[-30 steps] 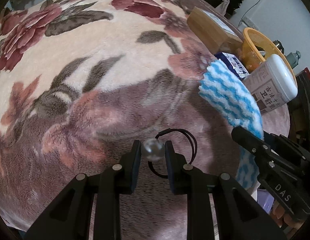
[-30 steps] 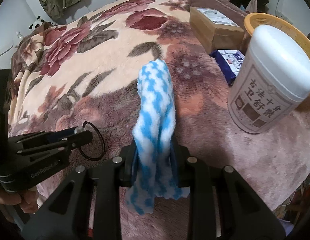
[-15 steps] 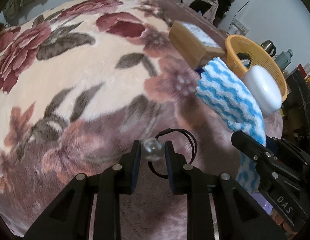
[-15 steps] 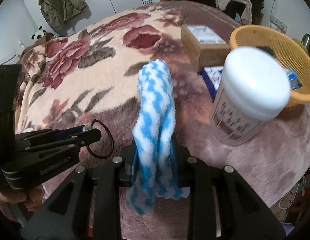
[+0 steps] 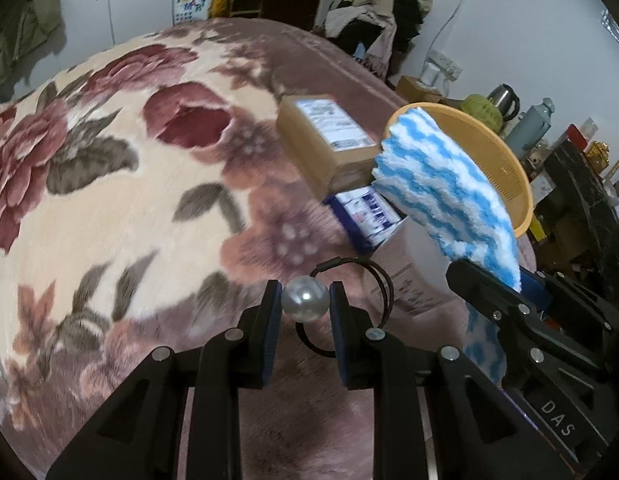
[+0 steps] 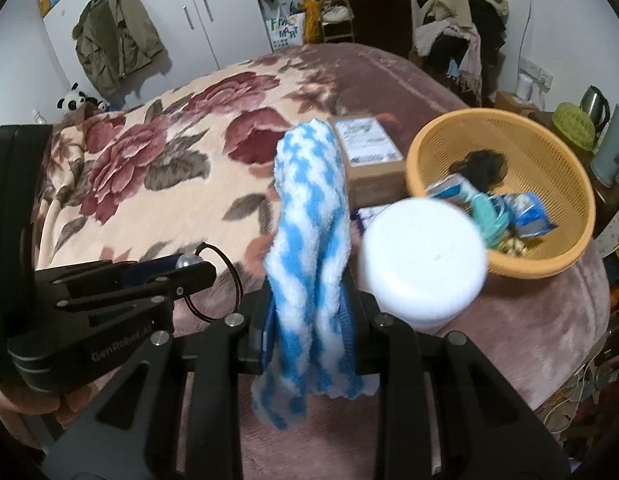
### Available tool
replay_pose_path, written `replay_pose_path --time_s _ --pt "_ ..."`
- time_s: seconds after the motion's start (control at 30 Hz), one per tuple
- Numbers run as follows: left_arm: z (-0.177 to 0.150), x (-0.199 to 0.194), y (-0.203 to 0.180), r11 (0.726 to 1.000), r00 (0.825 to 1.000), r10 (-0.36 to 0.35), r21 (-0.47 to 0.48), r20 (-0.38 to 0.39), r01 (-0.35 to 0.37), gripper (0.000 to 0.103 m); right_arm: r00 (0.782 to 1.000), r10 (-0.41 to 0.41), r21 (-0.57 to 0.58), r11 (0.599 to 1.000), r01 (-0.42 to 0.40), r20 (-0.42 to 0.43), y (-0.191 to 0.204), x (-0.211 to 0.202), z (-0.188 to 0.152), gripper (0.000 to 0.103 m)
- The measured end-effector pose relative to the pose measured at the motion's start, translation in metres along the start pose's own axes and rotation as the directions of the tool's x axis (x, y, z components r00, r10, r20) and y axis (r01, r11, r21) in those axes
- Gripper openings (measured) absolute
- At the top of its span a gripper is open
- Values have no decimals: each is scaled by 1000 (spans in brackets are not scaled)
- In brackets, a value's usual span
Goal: Organize soft objects
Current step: 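Carry the hair tie with the left tool while the right tool carries the cloth to the basket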
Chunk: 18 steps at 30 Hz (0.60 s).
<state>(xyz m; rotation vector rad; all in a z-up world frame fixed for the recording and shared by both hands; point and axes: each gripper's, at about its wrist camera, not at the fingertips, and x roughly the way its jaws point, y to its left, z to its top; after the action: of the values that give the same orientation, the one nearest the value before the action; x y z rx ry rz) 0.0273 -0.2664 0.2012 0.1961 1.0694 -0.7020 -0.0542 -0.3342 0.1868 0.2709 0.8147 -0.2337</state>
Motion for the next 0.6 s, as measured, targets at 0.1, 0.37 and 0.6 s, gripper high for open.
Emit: replay_pose_path --time_s 0.1,0.37,0.6 --pt "12 -1 -15 1000 1000 -15 20 6 15 23 1000 -14 7 1000 13 14 -10 -5 8 27" --pt "42 -4 -59 996 998 -58 72 23 56 23 998 -54 40 998 52 39 -43 -17 27 27" --pt "66 3 -96 990 996 -84 114 25 80 23 994 -93 70 993 90 50 -78 -23 40 27"
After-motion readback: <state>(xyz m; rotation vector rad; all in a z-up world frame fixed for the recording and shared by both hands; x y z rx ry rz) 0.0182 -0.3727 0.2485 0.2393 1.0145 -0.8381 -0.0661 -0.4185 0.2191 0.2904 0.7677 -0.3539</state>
